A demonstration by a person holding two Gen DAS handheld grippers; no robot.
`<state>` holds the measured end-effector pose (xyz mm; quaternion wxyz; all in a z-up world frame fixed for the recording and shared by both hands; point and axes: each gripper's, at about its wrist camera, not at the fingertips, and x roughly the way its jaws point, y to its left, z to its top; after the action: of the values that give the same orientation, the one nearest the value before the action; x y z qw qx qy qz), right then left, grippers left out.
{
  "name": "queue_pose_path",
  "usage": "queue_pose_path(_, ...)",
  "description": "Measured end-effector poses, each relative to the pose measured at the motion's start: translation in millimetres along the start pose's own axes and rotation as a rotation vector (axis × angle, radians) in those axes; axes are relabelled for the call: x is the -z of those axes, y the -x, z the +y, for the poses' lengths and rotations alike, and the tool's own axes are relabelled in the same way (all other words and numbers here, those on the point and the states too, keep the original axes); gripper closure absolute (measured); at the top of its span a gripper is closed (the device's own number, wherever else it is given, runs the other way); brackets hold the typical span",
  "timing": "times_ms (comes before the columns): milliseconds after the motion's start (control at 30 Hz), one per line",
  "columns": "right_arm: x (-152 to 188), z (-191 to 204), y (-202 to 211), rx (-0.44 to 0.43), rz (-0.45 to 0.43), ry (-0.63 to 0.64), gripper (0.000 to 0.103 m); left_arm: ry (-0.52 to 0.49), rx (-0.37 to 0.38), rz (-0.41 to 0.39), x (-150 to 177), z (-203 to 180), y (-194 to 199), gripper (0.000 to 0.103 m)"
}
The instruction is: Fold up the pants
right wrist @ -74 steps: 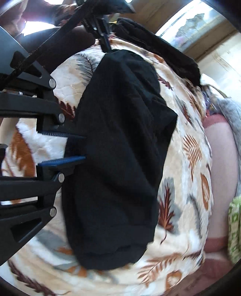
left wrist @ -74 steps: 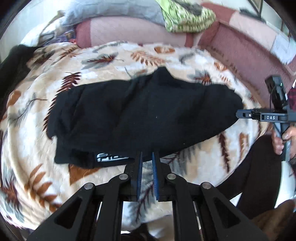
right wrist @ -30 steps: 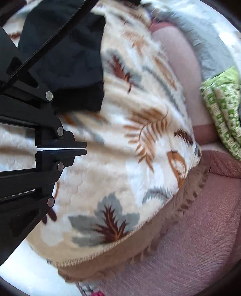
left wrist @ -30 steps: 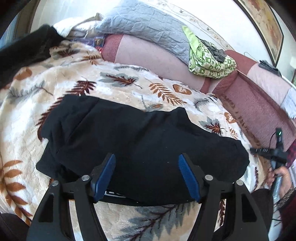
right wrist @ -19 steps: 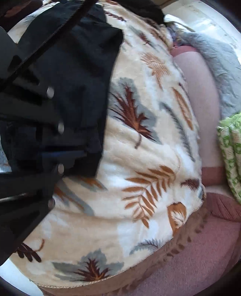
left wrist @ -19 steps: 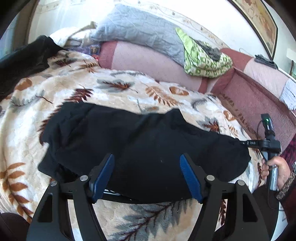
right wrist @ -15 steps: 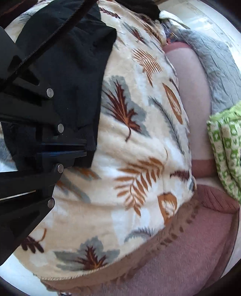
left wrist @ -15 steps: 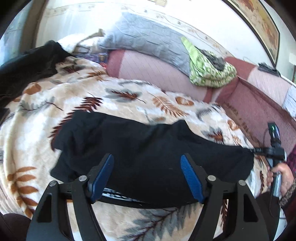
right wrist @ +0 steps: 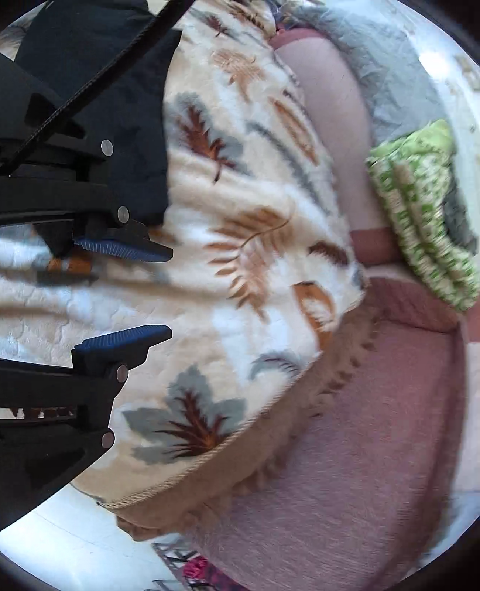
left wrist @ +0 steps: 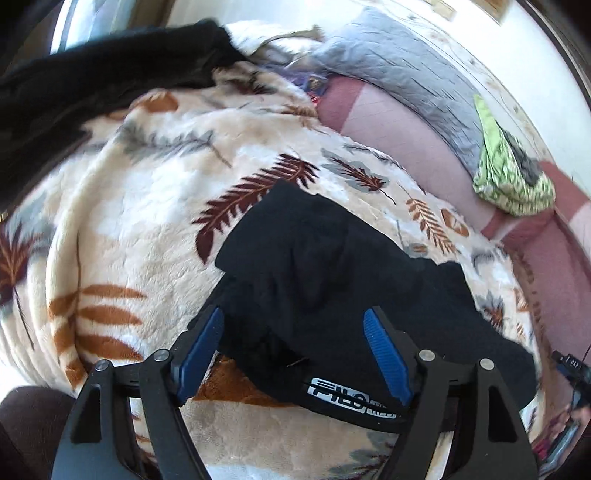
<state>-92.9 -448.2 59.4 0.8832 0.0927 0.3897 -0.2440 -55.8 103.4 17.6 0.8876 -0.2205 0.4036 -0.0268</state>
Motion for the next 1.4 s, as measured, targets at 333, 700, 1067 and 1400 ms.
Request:
queue_pose_path(333,2,205,1,-0.686,0.170,0.104,0.060,-0.004,-0.035,-0.088,-2,2,20,0.026)
queue_pose_path(700,-4,305,-64,-0.351,0.222,0.208,0.062,0.206,-0.004,-0.118,-19,50,31,0.024)
queue_pose_path(1067,71,434,23,-1.107,0.673,0.225,0.062,0.384,-0.137,-0.219,-25,97,54,0.024)
queue_pose_path(1400,74,404,48,-1.165,0.523,0.204,0.051,0.138,-0.190,-0.332,-23,47,71,0.019)
